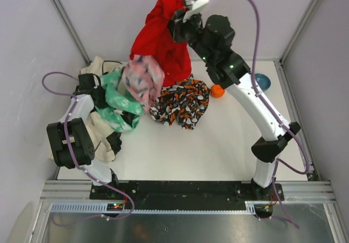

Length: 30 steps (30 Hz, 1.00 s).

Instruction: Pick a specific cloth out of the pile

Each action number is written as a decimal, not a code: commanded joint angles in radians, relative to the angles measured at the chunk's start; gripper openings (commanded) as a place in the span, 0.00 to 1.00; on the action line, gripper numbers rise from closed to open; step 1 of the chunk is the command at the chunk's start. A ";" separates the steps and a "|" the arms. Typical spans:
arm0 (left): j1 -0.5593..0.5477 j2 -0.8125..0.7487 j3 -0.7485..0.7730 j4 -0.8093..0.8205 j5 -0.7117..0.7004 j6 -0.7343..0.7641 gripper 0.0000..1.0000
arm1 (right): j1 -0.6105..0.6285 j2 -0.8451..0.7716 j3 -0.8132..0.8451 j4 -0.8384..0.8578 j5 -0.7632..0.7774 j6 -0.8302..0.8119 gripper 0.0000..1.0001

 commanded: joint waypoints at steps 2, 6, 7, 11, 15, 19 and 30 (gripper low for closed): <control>0.016 0.031 0.016 -0.013 -0.073 0.006 0.08 | -0.035 -0.134 0.072 0.191 0.146 -0.077 0.30; 0.016 0.044 0.022 -0.013 -0.075 0.005 0.07 | -0.055 -0.178 0.049 0.177 0.164 -0.083 0.24; 0.016 0.046 0.023 -0.013 -0.077 0.005 0.07 | -0.057 -0.191 0.038 0.178 0.170 -0.093 0.23; 0.016 0.046 0.021 -0.013 -0.078 0.004 0.07 | -0.074 -0.236 0.024 0.171 0.237 -0.141 0.21; 0.013 0.028 0.016 -0.012 -0.064 0.003 0.07 | -0.134 -0.301 -0.032 0.099 0.304 -0.140 0.20; -0.015 -0.014 0.017 -0.012 -0.064 0.002 0.10 | -0.266 -0.431 -0.234 0.036 0.262 0.014 0.17; -0.230 -0.230 0.106 -0.022 -0.167 -0.035 0.84 | -0.384 -0.901 -1.004 -0.045 0.345 0.324 0.14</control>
